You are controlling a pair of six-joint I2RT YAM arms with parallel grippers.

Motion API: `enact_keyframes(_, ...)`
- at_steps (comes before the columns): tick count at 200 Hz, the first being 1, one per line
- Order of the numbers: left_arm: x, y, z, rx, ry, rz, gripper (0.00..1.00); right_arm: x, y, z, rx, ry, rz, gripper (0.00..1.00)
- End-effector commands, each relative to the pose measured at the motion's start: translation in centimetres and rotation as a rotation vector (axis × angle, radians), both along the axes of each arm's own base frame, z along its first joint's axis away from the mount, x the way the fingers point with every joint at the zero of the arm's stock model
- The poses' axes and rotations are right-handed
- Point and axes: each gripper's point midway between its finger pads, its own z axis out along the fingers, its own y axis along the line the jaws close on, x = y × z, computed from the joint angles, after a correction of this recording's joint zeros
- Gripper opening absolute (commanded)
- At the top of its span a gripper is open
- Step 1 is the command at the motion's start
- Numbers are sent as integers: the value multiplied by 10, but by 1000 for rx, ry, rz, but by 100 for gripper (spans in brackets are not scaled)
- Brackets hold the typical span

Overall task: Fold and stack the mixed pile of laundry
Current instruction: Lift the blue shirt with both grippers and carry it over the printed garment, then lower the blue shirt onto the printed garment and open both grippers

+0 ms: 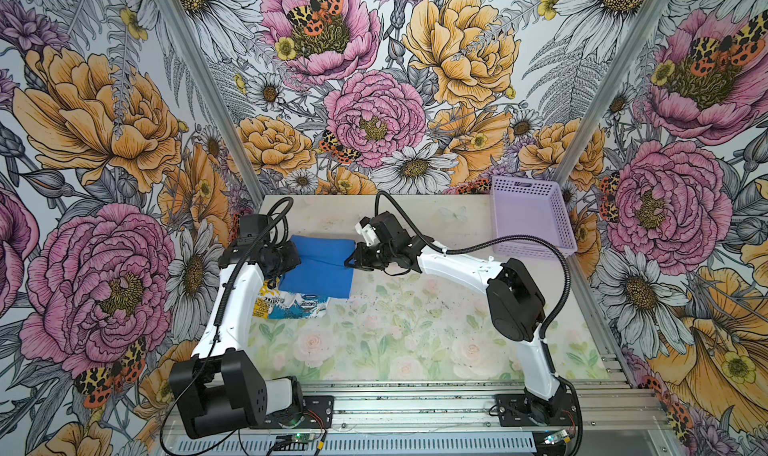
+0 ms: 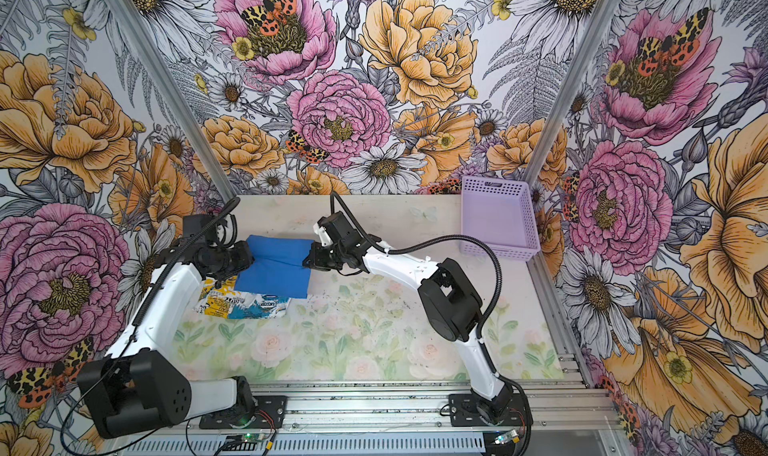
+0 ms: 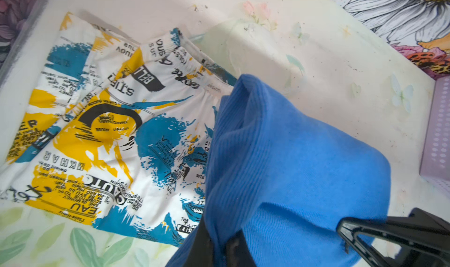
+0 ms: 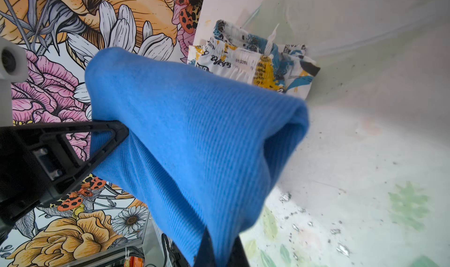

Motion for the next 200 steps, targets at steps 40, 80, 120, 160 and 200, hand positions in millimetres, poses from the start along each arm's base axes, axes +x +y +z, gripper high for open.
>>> enact_keyframes(40, -1, 59, -4, 126, 30, 94, 0, 2, 47, -3, 58, -16, 8, 0)
enact_keyframes(80, 8, 82, -16, 148, 75, 109, 0, 0, 68, -15, 76, 2, 20, 0)
enact_keyframes(120, 16, 101, -33, 208, 147, 132, 0, 5, 80, -39, 76, 32, 11, 0)
enact_keyframes(160, 16, 111, -69, 228, 251, 140, 0, 13, 91, -52, 78, 35, -2, 0)
enact_keyframes(200, 16, 123, -79, 279, 289, 161, 0, 14, 95, -61, 78, 48, -4, 0)
